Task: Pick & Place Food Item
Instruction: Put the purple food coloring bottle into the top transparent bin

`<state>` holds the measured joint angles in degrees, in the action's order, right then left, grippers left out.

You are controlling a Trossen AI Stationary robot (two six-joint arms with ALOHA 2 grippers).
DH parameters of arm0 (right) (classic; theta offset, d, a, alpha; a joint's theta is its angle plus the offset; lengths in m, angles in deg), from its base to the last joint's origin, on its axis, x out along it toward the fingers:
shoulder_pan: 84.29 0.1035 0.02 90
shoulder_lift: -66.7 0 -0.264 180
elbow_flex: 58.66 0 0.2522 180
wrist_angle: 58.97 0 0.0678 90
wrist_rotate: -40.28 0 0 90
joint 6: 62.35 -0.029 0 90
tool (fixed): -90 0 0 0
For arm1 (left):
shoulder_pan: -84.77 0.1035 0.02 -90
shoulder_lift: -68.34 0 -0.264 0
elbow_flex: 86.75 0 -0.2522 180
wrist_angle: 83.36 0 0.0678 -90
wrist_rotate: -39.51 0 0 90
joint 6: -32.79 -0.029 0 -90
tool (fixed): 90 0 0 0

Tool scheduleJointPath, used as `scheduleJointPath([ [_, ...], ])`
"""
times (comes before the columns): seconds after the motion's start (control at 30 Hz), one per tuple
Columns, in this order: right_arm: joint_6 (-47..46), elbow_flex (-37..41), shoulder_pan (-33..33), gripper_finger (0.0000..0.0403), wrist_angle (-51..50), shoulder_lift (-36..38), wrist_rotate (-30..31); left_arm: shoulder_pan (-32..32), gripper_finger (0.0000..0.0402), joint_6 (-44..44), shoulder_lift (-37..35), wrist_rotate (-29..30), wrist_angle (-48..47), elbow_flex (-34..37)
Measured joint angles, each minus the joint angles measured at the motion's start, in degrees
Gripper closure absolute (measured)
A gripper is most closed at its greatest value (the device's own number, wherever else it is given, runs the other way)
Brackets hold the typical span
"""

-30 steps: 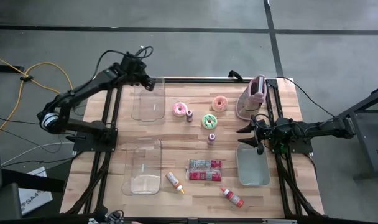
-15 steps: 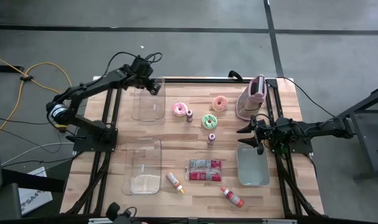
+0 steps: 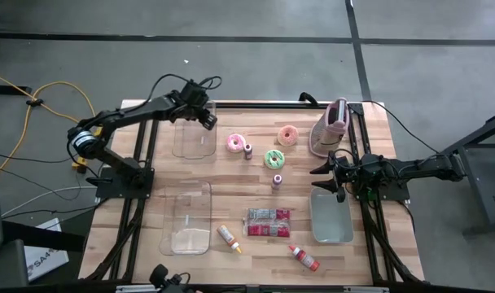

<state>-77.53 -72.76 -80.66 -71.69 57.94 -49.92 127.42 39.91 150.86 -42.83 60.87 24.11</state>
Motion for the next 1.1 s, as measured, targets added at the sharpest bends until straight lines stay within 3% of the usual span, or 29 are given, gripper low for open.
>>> scheduleJointPath([
  [0.33,0.0,0.0,0.0,0.0209,0.0,0.0,0.0,0.0,0.0285,0.3,0.0,0.0,6.9,4.9],
  [1.1,0.0,0.0,0.0,0.0209,0.0,0.0,0.0,0.8,0.0246,0.2,0.0,-3.3,6.9,5.0],
])
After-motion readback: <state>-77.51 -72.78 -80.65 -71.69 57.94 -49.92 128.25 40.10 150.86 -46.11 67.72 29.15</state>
